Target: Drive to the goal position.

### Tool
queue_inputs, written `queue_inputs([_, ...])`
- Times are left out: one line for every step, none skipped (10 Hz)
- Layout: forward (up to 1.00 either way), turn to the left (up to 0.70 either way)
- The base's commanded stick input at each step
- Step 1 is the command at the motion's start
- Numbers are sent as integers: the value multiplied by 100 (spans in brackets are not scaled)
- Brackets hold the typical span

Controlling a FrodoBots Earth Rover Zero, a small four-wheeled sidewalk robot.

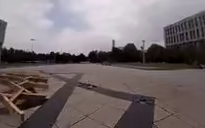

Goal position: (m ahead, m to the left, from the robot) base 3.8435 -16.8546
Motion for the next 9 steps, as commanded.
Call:
queue_inputs([70, 0])
queue_inputs([70, 0])
queue_inputs([70, 0])
queue_inputs([68, 0])
queue_inputs([69, 0])
queue_inputs([70, 0])
queue_inputs([69, 0])
queue_inputs([64, 0])
queue_inputs([57, 0])
